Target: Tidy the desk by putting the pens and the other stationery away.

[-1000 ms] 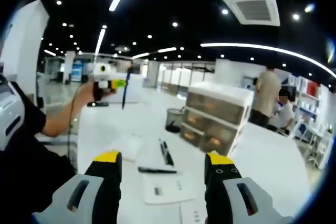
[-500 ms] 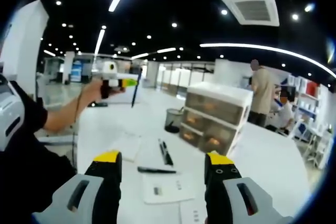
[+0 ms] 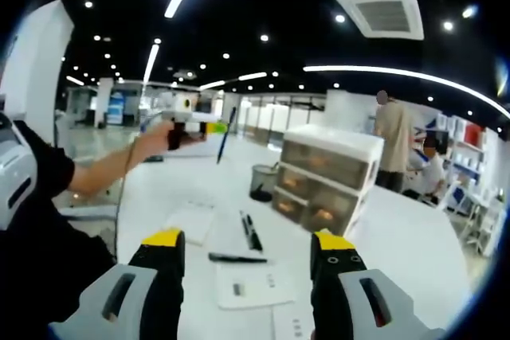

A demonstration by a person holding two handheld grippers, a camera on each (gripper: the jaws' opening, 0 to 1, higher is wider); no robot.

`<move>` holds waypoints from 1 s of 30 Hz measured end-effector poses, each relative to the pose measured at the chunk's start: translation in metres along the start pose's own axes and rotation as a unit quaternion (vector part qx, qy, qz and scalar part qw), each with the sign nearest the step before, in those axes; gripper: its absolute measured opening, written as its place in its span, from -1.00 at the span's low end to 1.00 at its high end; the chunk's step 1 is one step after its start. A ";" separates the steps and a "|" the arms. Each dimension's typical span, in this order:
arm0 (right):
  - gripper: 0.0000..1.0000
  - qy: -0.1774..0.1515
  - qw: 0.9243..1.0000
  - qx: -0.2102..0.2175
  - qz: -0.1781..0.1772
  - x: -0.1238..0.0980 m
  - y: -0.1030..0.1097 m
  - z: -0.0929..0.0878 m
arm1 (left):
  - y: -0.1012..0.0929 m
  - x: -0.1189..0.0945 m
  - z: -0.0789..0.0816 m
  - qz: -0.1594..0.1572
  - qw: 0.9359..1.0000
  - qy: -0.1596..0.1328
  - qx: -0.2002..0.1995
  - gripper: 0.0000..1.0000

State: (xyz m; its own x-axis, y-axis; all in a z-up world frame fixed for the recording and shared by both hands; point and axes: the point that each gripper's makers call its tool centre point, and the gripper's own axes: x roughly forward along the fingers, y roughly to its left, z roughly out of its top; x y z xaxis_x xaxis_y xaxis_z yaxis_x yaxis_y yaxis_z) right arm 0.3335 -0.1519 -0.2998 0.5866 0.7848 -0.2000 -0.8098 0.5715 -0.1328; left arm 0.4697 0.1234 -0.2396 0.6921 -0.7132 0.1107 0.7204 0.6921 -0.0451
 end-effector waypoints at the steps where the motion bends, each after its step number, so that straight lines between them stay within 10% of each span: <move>1: 0.21 0.000 1.000 -0.001 0.001 0.000 0.001 0.000 | 0.003 0.002 -0.001 0.003 1.000 0.000 -0.004 -0.88; 30: 0.20 -0.004 1.000 0.004 -0.005 -0.004 -0.005 -0.001 | 0.089 0.074 -0.016 0.110 0.994 0.004 -0.023 -0.88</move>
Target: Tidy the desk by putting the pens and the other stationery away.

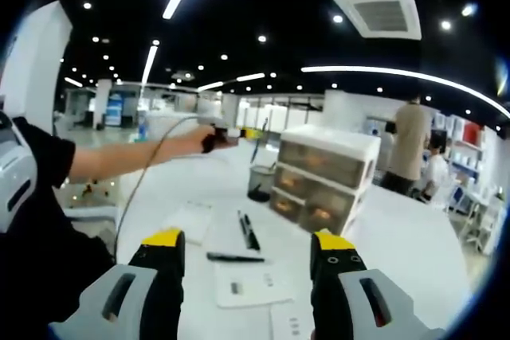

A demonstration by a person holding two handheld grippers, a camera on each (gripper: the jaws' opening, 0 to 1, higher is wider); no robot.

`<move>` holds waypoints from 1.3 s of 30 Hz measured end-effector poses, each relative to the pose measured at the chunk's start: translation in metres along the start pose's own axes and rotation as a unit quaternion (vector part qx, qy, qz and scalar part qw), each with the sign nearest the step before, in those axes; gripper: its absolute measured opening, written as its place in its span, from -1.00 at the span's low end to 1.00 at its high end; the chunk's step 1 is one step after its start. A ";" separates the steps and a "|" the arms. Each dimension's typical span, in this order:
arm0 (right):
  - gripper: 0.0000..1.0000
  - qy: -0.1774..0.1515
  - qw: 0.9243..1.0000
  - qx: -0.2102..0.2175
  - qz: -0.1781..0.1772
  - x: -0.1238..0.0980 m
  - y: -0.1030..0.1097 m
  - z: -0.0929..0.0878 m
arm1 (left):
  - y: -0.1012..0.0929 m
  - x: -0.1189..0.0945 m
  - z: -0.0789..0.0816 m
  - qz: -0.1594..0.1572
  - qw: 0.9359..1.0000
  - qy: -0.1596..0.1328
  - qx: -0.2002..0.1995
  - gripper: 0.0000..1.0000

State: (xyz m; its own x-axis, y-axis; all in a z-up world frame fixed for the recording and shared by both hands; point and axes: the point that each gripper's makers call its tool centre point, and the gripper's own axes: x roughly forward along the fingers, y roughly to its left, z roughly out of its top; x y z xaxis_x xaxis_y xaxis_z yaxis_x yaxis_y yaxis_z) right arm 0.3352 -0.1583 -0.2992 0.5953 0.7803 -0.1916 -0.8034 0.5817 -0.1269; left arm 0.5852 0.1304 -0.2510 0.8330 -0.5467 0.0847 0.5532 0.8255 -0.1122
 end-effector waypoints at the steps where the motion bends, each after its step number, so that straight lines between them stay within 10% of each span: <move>1: 0.20 0.000 1.000 0.000 0.000 0.000 0.000 0.000 | 0.001 0.002 0.000 0.002 1.000 -0.002 -0.005 -0.88; 21: 0.20 0.001 1.000 0.000 -0.002 -0.002 -0.001 -0.001 | 0.026 0.014 -0.025 0.067 0.997 0.016 0.024 -0.86; 25: 0.20 0.001 1.000 0.000 -0.003 -0.002 -0.001 0.000 | 0.031 0.011 -0.030 0.077 0.996 0.026 0.018 -0.40; 39: 0.20 0.002 1.000 -0.002 0.000 0.000 0.001 0.000 | 0.032 -0.001 -0.022 0.085 0.996 0.035 0.023 0.19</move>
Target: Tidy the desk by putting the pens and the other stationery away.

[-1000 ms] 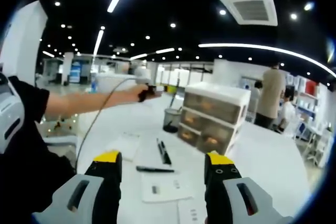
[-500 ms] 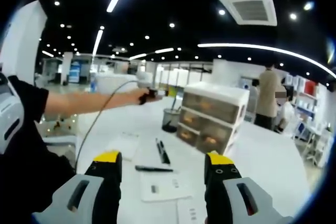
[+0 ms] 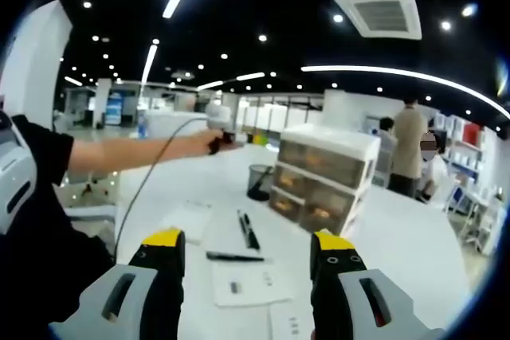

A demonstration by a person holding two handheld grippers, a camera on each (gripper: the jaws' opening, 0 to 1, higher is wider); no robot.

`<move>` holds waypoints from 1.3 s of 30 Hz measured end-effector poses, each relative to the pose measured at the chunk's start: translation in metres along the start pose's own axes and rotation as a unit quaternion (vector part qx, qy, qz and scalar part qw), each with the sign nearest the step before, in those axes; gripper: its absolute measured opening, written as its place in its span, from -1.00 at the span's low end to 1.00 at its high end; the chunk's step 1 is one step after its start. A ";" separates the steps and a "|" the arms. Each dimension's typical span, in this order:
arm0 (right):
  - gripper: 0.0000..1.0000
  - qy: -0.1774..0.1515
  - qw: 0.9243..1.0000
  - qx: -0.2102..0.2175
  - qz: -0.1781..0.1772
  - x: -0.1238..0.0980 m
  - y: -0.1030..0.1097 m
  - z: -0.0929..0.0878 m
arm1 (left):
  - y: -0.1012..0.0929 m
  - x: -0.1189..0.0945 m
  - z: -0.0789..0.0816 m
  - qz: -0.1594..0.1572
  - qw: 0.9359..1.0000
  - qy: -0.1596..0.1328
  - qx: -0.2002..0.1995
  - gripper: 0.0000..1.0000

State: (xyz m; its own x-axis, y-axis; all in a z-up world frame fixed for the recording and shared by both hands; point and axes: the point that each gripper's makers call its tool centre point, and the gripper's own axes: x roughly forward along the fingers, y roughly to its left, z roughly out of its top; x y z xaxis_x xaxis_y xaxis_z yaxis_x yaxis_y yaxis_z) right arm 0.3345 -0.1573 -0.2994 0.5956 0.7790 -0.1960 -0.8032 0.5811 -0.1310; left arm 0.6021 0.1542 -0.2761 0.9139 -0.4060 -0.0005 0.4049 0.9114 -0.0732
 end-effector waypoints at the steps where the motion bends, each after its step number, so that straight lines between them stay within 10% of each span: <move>1: 0.20 0.000 1.000 0.000 0.000 0.000 0.000 0.000 | 0.000 0.000 0.000 -0.001 1.000 0.001 -0.001 0.22; 19: 0.20 -0.003 1.000 -0.002 0.002 0.000 0.002 0.002 | -0.012 -0.029 0.021 -0.061 0.998 0.007 0.001 0.43; 39: 0.20 -0.001 1.000 -0.001 0.002 0.001 0.003 0.001 | -0.070 -0.085 0.031 -0.144 0.989 0.007 0.007 0.56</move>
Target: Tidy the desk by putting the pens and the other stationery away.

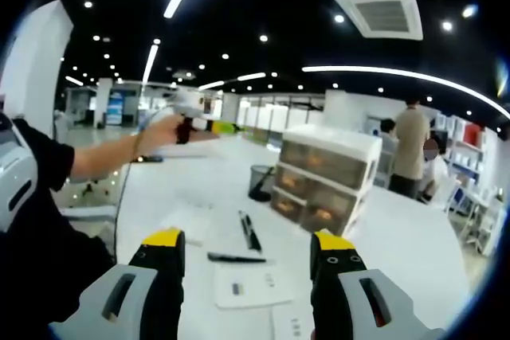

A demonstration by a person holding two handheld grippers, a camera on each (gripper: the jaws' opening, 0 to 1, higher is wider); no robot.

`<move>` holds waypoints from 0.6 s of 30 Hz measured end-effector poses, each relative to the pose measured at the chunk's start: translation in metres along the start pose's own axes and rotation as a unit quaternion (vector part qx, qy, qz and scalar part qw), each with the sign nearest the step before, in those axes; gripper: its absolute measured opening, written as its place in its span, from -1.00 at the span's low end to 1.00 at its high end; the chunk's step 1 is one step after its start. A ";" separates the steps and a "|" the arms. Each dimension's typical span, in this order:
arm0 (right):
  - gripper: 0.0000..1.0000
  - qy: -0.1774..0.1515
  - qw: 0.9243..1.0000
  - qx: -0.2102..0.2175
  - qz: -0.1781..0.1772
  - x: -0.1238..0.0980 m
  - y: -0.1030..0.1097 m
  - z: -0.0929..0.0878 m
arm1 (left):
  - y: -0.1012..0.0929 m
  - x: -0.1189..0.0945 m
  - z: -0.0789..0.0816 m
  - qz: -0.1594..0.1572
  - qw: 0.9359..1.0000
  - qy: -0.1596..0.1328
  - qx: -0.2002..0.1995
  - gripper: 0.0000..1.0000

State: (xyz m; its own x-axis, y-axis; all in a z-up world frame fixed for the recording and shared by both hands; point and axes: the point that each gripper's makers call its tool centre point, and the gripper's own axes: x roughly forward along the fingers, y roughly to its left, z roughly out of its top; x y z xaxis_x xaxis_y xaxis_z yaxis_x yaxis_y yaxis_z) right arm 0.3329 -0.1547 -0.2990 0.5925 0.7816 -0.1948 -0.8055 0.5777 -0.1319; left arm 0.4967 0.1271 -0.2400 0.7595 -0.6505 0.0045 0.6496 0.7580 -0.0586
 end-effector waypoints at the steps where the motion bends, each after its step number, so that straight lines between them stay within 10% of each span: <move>1: 0.20 0.000 1.000 0.000 0.000 0.000 0.000 0.000 | -0.001 -0.001 0.000 -0.001 1.000 0.000 0.001 0.56; 18: 0.20 0.000 1.000 0.000 0.000 0.000 -0.001 0.000 | -0.076 -0.040 -0.024 -0.057 0.998 0.004 0.028 0.56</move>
State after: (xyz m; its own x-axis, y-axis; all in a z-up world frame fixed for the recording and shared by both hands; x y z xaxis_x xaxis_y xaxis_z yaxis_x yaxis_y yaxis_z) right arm 0.3337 -0.1555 -0.2987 0.5928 0.7814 -0.1948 -0.8053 0.5782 -0.1311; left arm 0.4161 0.0946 -0.2595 0.6802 -0.7331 -0.0003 0.7331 0.6802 -0.0024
